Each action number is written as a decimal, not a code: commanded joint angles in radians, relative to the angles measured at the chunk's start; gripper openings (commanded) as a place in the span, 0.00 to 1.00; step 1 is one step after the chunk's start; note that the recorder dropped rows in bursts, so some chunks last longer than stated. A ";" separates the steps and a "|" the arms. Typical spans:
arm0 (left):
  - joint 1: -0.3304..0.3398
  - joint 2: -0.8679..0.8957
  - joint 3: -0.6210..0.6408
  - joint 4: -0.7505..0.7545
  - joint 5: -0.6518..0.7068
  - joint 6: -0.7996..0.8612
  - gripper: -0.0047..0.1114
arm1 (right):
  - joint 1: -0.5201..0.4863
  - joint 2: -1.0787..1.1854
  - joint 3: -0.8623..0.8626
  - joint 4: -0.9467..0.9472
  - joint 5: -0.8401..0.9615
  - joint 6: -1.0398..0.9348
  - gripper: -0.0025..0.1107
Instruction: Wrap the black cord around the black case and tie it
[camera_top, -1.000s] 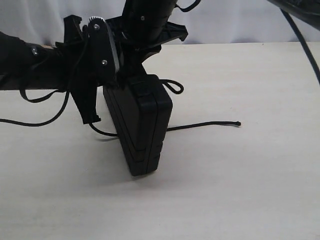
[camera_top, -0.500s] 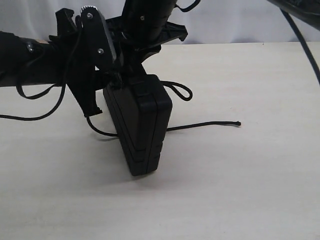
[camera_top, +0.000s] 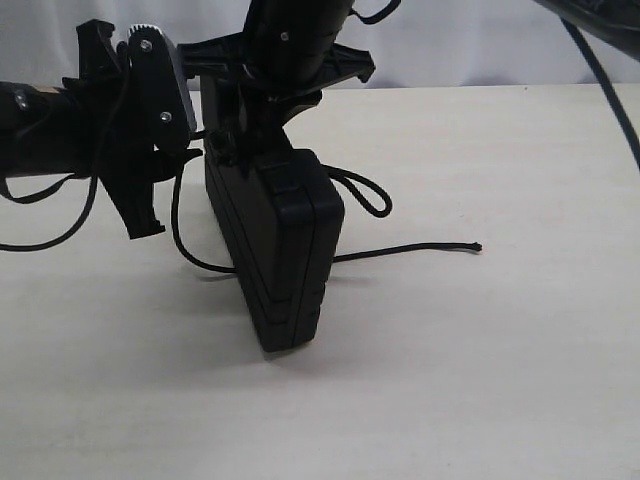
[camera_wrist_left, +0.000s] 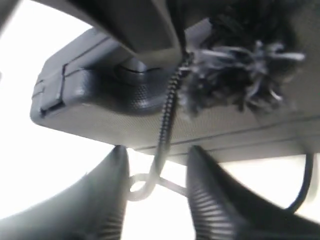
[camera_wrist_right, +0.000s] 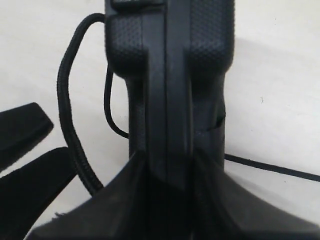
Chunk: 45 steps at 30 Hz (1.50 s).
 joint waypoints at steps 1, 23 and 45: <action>0.002 0.021 -0.005 -0.003 0.027 0.011 0.19 | -0.001 -0.001 0.002 0.008 -0.007 -0.010 0.06; 0.002 -0.067 -0.053 -0.192 0.116 0.001 0.16 | -0.001 0.000 0.002 0.015 -0.033 -0.004 0.06; 0.002 -0.566 -0.035 -0.308 -0.277 -0.327 0.42 | 0.156 0.095 0.002 -0.024 -0.206 0.131 0.06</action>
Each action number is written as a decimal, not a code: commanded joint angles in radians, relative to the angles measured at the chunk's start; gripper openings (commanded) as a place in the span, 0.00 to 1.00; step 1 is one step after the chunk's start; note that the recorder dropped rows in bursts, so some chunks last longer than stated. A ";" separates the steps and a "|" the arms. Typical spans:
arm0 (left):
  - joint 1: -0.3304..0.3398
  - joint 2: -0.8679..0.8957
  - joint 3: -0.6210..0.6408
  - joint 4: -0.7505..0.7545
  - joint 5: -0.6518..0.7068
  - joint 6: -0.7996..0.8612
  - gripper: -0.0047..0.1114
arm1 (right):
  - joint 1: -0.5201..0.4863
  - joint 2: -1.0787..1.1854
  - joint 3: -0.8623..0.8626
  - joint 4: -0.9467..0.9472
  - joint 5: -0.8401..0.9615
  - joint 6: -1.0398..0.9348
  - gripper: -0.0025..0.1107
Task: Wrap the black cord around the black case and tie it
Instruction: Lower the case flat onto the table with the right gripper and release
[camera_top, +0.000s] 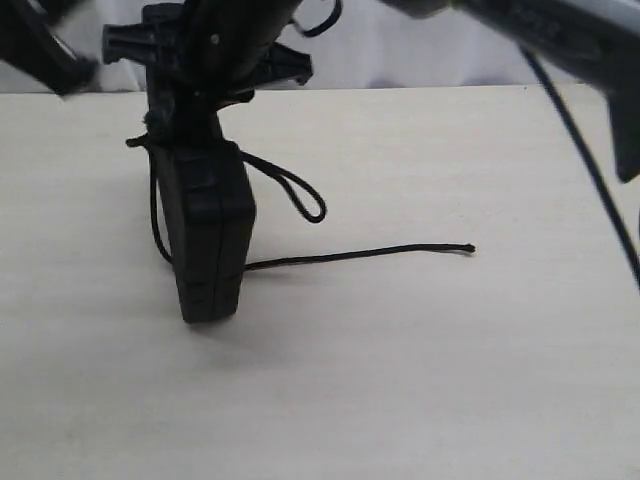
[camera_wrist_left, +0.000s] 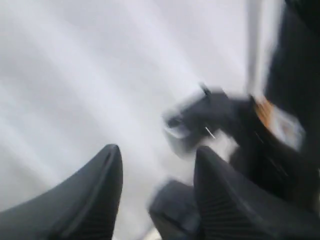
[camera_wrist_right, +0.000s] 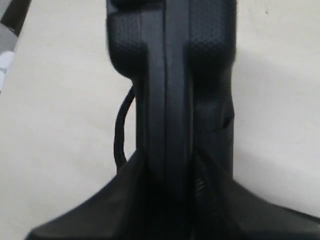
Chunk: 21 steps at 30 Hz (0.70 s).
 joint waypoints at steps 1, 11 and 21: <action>0.002 -0.141 0.003 -0.124 -0.183 -0.018 0.42 | 0.054 0.062 0.012 -0.044 0.029 0.037 0.06; 0.002 -0.206 0.067 -0.197 -0.317 -0.018 0.12 | 0.103 0.055 0.012 -0.404 0.103 0.216 0.06; 0.002 -0.208 0.067 -0.177 -0.309 -0.015 0.04 | 0.242 0.055 0.012 -0.551 0.057 0.282 0.06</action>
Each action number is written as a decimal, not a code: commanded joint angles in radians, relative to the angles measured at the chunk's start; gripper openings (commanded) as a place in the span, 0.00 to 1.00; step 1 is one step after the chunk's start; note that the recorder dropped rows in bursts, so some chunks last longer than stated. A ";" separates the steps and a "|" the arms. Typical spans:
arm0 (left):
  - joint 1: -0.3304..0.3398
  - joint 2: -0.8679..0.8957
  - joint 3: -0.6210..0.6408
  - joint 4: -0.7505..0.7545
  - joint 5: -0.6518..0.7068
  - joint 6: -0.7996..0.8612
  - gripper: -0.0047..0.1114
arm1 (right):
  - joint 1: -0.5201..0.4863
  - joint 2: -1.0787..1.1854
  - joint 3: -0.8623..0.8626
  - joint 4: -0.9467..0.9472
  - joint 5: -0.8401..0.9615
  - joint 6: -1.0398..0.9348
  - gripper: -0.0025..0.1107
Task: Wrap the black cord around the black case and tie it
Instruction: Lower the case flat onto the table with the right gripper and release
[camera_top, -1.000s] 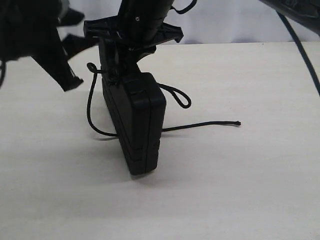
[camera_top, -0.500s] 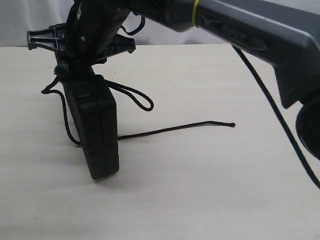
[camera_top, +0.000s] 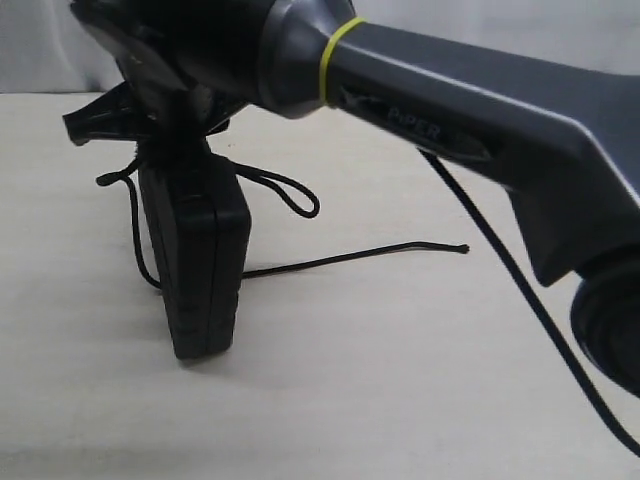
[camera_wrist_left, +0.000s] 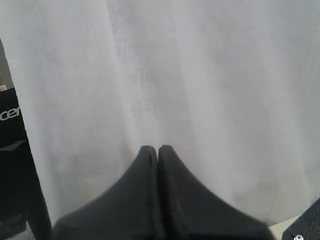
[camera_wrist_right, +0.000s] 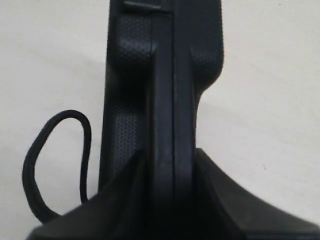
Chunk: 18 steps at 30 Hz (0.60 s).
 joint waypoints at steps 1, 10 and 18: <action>0.000 -0.010 0.002 0.003 -0.010 -0.002 0.04 | 0.046 0.012 0.011 0.043 -0.011 -0.007 0.06; 0.000 -0.093 0.002 -0.004 -0.011 -0.002 0.04 | 0.100 0.055 0.011 0.059 -0.044 -0.033 0.06; 0.000 -0.188 0.002 -0.004 -0.001 -0.002 0.04 | 0.119 0.112 0.011 0.182 -0.064 -0.111 0.13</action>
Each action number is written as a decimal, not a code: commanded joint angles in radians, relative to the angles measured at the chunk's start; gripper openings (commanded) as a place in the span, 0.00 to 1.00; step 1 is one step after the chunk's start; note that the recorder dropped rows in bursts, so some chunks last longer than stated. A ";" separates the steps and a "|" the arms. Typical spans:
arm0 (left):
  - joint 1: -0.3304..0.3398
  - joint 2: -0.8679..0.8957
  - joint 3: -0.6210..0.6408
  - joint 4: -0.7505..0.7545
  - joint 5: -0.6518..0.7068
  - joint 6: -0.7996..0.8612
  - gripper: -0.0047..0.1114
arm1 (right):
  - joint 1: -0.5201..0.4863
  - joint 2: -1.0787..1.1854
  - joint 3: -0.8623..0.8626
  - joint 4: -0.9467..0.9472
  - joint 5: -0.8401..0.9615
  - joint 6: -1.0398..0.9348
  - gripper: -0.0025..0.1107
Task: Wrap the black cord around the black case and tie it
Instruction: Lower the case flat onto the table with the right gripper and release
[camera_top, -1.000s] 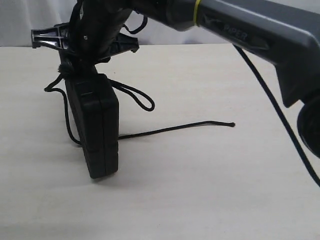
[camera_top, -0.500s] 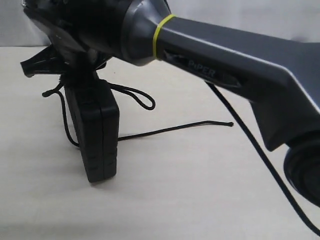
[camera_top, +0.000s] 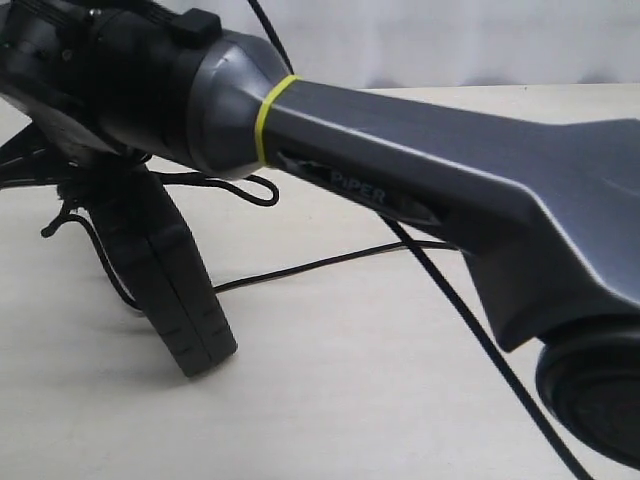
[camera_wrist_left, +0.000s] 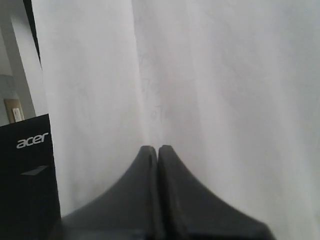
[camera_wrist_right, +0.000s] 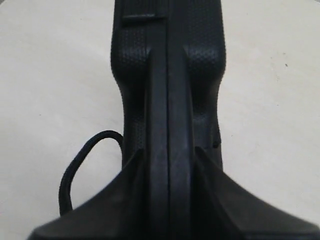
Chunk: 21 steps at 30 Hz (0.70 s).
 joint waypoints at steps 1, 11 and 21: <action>0.000 -0.055 0.000 -0.004 0.011 -0.002 0.04 | 0.025 0.070 0.024 0.164 0.035 -0.052 0.16; 0.000 -0.087 0.000 -0.009 0.045 -0.007 0.04 | 0.083 0.128 0.024 0.217 -0.005 -0.089 0.31; 0.000 -0.087 0.000 -0.009 0.061 -0.007 0.04 | 0.006 0.141 0.024 0.211 -0.016 -0.094 0.32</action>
